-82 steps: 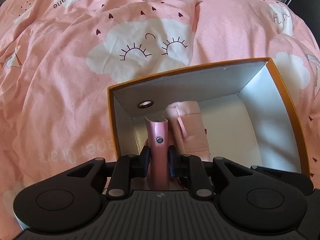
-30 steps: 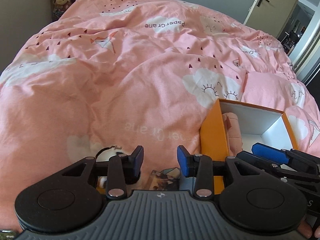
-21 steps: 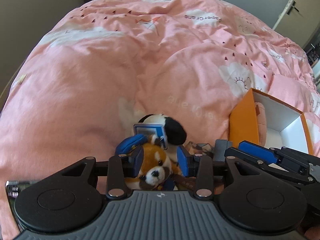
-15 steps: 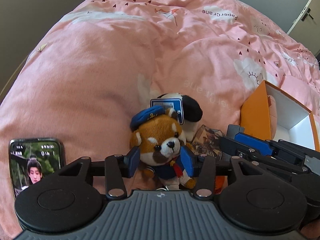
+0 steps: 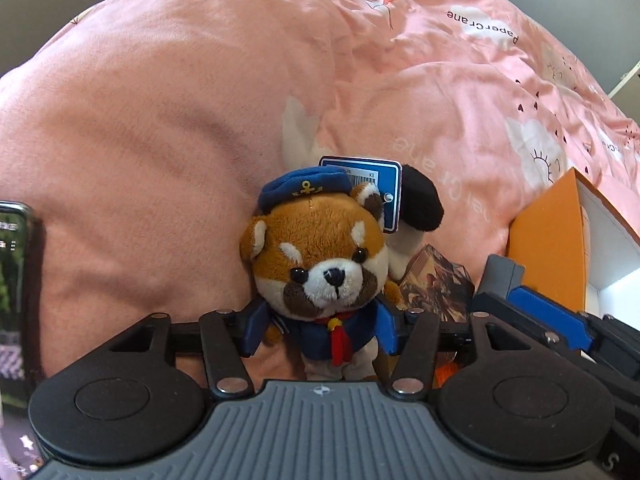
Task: Organize objects
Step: 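Grasp the red-panda plush with left tool while right tool reaches the dog plush, then lift the red-panda plush with left tool while right tool grasps the dog plush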
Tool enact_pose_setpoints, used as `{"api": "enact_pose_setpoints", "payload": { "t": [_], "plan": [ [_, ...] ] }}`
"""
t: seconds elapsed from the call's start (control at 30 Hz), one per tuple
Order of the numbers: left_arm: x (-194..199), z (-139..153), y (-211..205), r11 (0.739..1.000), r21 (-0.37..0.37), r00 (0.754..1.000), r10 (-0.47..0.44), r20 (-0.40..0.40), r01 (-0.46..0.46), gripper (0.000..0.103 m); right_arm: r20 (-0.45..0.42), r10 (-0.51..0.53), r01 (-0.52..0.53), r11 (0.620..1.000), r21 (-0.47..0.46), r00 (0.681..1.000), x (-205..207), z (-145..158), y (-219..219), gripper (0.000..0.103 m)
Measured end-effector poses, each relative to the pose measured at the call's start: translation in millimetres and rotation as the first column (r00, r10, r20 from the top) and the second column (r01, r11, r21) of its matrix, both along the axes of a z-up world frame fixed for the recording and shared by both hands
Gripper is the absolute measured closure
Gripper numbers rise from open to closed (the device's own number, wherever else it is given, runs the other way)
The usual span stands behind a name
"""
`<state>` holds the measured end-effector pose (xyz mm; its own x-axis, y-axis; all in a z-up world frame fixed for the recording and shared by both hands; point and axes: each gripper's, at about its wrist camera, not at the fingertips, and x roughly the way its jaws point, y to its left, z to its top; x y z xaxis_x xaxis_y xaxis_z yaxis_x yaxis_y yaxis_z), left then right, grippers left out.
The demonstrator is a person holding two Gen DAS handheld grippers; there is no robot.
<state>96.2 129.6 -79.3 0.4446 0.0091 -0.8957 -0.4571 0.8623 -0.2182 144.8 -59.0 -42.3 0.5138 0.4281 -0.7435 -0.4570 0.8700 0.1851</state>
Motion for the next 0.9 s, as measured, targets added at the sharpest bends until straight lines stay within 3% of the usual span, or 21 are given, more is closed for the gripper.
{"api": "enact_pose_setpoints", "payload": {
  "t": [0.4, 0.63, 0.9],
  "plan": [
    [7, 10, -5, 0.996, 0.051, 0.992, -0.083, 0.092, 0.078, 0.050, 0.011, -0.022, 0.023, 0.999, -0.028, 1.000, 5, -5, -1, 0.066],
    [14, 38, 10, 0.994, 0.079, 0.988, -0.087, 0.128, 0.077, 0.054, 0.016, 0.013, -0.012, 0.999, -0.031, 1.000, 10, -4, 8, 0.066],
    [21, 33, 29, 0.994, 0.068, 0.994, -0.088, 0.072, 0.083, 0.054, -0.021, 0.093, -0.094, 0.995, -0.027, 0.995, 23, -10, 32, 0.070]
  ]
}}
